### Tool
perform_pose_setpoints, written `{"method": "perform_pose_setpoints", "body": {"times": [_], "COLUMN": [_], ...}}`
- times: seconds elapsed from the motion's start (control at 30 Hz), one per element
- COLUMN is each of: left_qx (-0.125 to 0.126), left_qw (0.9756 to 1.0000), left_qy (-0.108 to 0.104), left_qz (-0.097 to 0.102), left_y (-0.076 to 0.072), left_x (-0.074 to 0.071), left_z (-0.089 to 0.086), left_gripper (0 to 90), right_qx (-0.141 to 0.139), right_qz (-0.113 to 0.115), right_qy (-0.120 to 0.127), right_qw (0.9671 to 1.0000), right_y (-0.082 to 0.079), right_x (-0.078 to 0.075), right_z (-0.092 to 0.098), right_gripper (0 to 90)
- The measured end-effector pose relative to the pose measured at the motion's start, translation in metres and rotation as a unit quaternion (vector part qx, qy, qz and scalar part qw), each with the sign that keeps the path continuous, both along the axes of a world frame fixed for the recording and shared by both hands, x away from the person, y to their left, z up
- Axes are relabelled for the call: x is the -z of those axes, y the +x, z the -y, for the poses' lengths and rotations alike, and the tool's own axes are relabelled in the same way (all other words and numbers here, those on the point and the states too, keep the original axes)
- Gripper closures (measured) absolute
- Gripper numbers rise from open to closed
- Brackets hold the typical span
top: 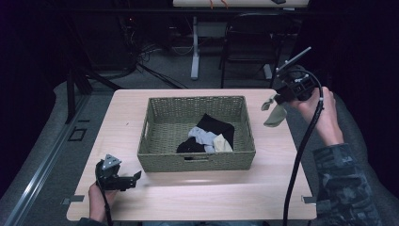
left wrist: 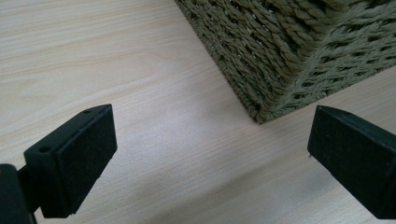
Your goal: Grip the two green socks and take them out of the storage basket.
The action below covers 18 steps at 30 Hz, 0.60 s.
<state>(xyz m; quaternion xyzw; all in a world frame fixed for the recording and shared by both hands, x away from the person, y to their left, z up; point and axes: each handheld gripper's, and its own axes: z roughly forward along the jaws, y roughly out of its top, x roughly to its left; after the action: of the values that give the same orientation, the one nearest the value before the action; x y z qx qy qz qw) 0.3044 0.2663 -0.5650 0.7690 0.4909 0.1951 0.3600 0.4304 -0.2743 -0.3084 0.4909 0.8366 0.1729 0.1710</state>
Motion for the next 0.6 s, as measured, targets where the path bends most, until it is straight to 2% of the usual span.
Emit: {"method": "perform_pose_setpoints", "body": {"times": [0.07, 0.37, 0.6], "left_qx": [0.0, 0.001, 0.001], "left_qw": [1.0, 1.0, 1.0], "left_qy": [0.001, 0.001, 0.001], "left_qz": [-0.002, -0.002, -0.002], "left_y": [0.0, 0.001, 0.001], "left_x": [0.0, 0.0, 0.0], "left_z": [0.0, 0.001, 0.001], "left_gripper": [1.3, 1.4, 1.3], "right_qx": [0.008, 0.037, 0.05], "right_qz": [-0.006, -0.037, -0.059], "right_qy": [-0.006, 0.003, 0.003], "right_qw": [0.9999, 0.9986, 0.997], "right_y": [0.0, 0.002, 0.005], "right_x": [0.007, 0.044, 0.071], "right_z": [0.005, 0.032, 0.039], "right_gripper": [86.6, 86.6, 86.6]}}
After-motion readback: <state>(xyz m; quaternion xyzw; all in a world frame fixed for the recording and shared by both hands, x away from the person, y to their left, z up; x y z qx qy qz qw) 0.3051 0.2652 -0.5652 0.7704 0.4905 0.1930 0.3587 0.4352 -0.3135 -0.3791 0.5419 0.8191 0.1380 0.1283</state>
